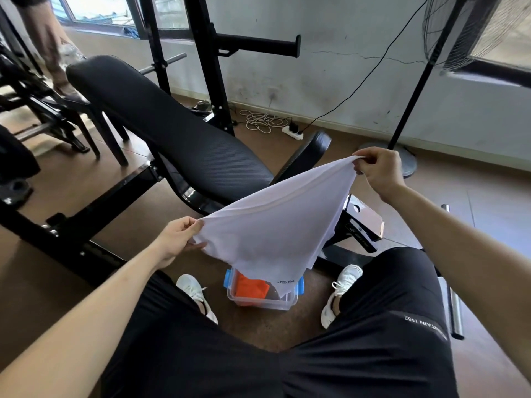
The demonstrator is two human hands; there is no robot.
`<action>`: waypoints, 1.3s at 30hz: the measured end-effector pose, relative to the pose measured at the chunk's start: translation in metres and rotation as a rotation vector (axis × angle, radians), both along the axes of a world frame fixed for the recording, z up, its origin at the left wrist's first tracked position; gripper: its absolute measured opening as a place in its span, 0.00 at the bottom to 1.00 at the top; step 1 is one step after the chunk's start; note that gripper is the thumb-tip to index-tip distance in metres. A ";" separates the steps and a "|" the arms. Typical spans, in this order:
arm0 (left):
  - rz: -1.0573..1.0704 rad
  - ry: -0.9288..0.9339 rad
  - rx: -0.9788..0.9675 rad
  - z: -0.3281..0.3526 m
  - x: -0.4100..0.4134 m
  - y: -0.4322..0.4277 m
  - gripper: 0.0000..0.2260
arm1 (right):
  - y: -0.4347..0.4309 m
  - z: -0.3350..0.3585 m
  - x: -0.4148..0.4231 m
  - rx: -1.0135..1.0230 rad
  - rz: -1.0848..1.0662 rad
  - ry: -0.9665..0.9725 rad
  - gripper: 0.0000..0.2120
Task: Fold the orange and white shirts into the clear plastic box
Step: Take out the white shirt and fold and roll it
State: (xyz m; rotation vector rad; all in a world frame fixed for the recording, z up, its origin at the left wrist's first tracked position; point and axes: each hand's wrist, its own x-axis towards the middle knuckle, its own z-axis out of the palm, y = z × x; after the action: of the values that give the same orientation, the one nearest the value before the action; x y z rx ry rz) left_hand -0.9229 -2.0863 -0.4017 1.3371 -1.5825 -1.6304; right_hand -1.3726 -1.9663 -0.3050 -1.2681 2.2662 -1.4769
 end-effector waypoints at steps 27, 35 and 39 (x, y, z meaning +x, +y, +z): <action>0.187 0.175 0.028 0.063 -0.011 -0.026 0.12 | 0.018 -0.027 -0.035 0.206 0.116 -0.537 0.10; 0.420 -0.004 0.010 0.062 -0.043 -0.026 0.11 | 0.004 -0.039 -0.005 0.256 -0.046 -0.566 0.09; 0.335 0.071 0.055 0.066 -0.053 -0.014 0.14 | 0.005 -0.037 0.018 0.172 0.040 -0.569 0.12</action>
State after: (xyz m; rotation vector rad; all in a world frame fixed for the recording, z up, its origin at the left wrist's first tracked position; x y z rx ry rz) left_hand -0.9757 -2.1006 -0.3361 1.4643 -1.2043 -1.5038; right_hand -1.3542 -1.9611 -0.3423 -0.7182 1.9214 -1.3698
